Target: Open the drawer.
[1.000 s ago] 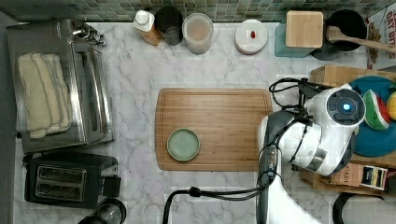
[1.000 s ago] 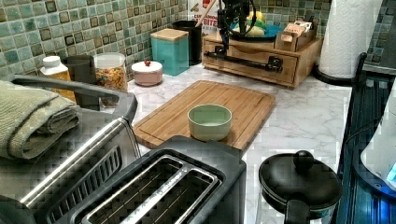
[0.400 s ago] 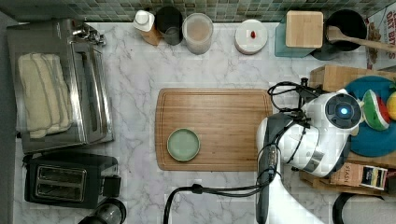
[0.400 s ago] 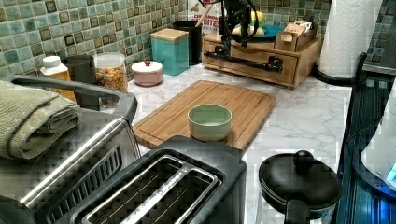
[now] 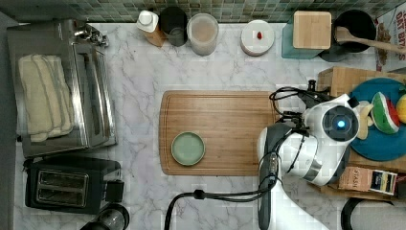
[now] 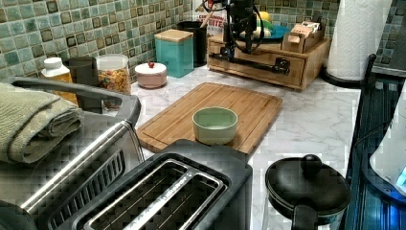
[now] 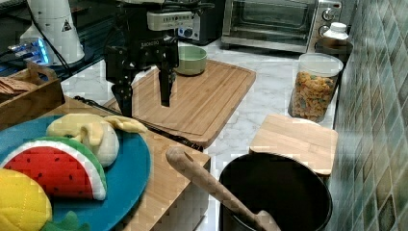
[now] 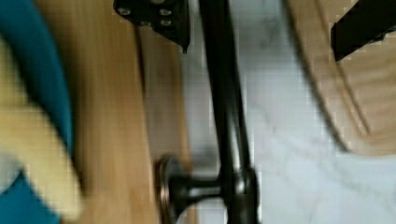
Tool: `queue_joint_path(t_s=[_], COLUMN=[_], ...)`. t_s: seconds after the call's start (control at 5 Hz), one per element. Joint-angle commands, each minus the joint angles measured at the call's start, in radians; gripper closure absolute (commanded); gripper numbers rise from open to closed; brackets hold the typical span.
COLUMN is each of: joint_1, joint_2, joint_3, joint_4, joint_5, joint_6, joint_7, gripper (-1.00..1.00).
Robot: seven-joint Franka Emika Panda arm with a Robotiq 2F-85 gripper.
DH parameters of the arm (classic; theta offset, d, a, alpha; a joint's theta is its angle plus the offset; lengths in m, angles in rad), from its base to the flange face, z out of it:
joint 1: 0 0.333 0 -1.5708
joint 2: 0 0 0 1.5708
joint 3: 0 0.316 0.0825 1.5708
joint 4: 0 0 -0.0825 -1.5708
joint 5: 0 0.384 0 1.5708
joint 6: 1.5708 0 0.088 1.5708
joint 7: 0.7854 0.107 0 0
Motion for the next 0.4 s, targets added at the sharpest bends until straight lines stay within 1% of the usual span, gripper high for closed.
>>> queue_joint_path(t_s=[0.2, 0.4], joint_1=[-0.054, -0.061], joint_2=[0.067, 0.055], joint_3=[0.019, 0.037], joint_4=[-0.01, -0.054], joint_5=[0.068, 0.089], joint_6=[0.083, 0.113], joint_7=[-0.104, -0.093], gripper=[-1.0, -1.0])
